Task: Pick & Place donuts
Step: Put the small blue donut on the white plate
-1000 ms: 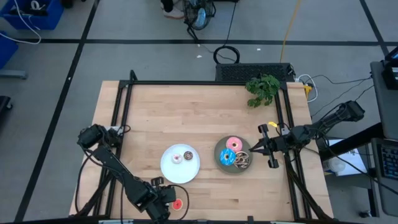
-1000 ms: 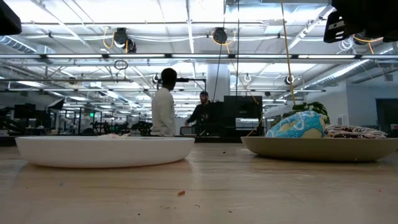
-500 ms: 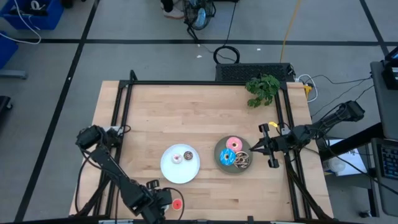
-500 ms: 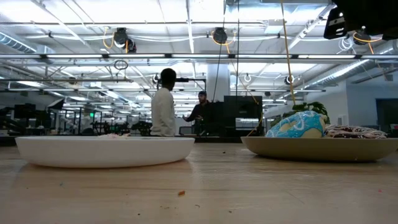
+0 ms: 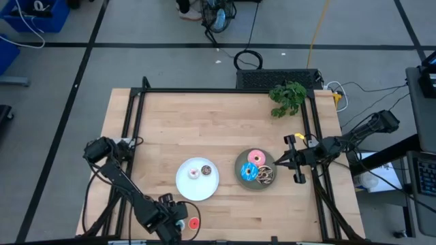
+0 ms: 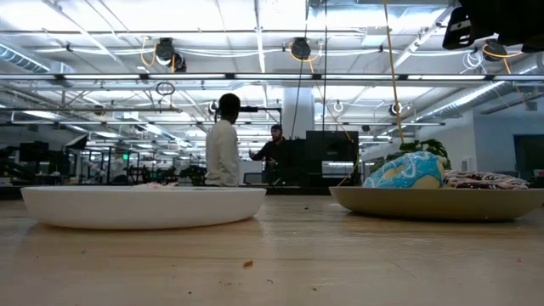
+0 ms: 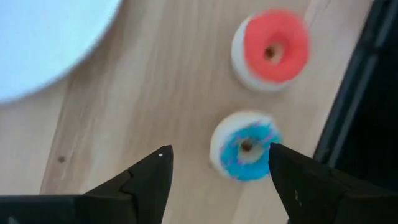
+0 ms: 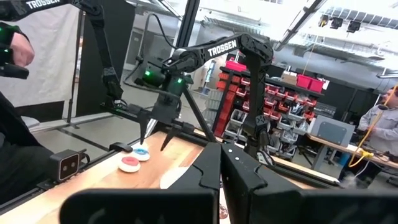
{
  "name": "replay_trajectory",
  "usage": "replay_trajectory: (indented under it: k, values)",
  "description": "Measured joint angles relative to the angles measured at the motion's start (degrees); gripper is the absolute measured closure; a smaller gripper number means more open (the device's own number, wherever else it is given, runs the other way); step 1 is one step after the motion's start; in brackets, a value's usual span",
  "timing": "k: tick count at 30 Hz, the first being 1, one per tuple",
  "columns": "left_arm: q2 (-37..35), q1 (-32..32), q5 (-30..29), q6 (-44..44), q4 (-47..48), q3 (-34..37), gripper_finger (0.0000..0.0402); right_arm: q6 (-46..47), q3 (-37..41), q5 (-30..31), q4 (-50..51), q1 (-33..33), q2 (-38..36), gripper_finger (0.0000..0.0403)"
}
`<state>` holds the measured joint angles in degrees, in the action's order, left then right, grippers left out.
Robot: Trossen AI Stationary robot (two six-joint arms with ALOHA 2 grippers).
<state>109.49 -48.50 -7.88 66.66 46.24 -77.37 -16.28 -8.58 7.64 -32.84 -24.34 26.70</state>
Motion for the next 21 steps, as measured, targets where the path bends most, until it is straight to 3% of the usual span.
replay_trajectory:
  k: [21]
  values:
    - [0.0, 0.2, 2.7, 2.9, -8.3, 7.2, 0.0158, 0.5, 0.0, 0.0, -0.3, 0.0, 0.0, 0.0403]
